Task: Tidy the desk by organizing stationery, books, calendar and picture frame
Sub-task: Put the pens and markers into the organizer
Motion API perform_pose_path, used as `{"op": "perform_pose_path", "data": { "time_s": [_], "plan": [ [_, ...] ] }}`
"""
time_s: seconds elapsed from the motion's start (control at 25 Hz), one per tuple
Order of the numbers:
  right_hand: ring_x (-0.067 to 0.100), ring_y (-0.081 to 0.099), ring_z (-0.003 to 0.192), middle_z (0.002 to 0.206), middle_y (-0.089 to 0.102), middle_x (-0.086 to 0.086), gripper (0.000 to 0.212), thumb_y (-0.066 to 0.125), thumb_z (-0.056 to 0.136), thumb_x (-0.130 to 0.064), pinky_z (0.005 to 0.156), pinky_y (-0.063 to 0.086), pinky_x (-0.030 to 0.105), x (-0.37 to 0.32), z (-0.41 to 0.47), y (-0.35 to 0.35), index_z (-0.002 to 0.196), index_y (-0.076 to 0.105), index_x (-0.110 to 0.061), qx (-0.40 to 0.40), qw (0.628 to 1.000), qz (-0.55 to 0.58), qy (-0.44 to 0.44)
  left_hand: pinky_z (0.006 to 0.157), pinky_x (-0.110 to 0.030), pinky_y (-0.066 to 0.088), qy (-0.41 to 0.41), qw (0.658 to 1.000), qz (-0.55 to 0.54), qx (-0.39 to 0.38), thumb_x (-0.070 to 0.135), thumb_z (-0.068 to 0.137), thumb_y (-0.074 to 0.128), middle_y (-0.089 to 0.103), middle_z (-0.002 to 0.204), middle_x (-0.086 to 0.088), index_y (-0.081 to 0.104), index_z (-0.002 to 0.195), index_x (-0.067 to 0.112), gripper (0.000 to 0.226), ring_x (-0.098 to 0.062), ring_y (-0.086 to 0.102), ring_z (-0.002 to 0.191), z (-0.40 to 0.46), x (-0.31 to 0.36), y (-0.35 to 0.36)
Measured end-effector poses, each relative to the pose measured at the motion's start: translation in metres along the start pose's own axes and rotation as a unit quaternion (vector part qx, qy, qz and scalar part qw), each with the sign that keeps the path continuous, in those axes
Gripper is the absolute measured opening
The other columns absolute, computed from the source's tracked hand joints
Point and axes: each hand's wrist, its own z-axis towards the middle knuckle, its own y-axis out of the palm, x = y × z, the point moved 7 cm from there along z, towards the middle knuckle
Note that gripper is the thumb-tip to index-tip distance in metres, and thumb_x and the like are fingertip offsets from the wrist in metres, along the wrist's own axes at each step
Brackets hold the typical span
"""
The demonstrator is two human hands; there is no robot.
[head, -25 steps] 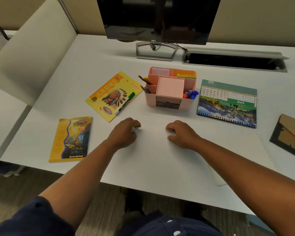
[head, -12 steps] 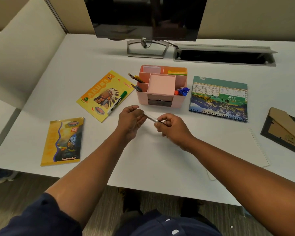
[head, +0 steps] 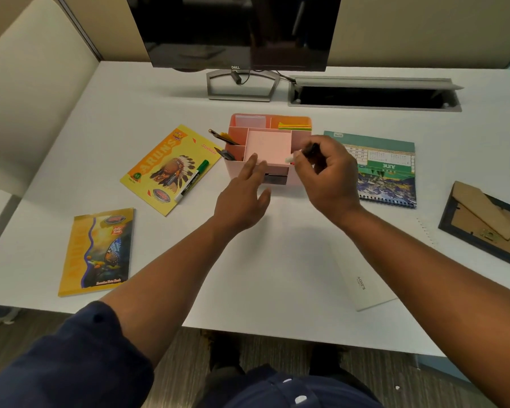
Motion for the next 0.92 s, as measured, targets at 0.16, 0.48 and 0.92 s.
{"op": "perform_pose_path", "data": {
  "time_s": [0.16,0.48,0.92],
  "plan": [
    [0.017,0.056,0.086,0.100,0.065,0.004,0.022,0.060,0.095,-0.028,0.060,0.037,0.017,0.016,0.015,0.009,0.113,0.067,-0.017,-0.060,0.986,-0.156,-0.022,0.091,-0.037,0.054,-0.011,1.000,0.012,-0.027,0.035,0.097,0.060,0.000,0.169,0.009,0.013,0.160,0.030,0.079,-0.026,0.050,0.136,-0.002,0.002,-0.002],
    [0.029,0.061,0.101,0.114,0.065,0.010,0.032,0.060,0.098,-0.023,0.074,0.048,0.033,0.036,0.023,0.024,0.129,0.060,-0.018,-0.110,0.963,-0.241,0.051,0.074,-0.024,0.047,-0.007,0.999,0.006,-0.047,0.033,0.096,0.062,-0.003,0.168,0.011,0.010,0.160,0.032,0.083,-0.022,0.055,0.131,-0.001,0.001,-0.004],
    [0.022,0.063,0.092,0.109,0.069,0.005,0.023,0.053,0.098,-0.020,0.074,0.055,0.035,0.036,-0.020,0.059,0.115,0.068,-0.015,-0.252,0.945,-0.210,-0.002,0.087,-0.038,0.055,0.026,0.992,-0.024,0.117,0.014,0.089,0.067,0.051,0.137,-0.008,0.058,0.122,0.014,0.035,-0.027,0.058,0.112,-0.029,-0.023,-0.010]
  ]
}}
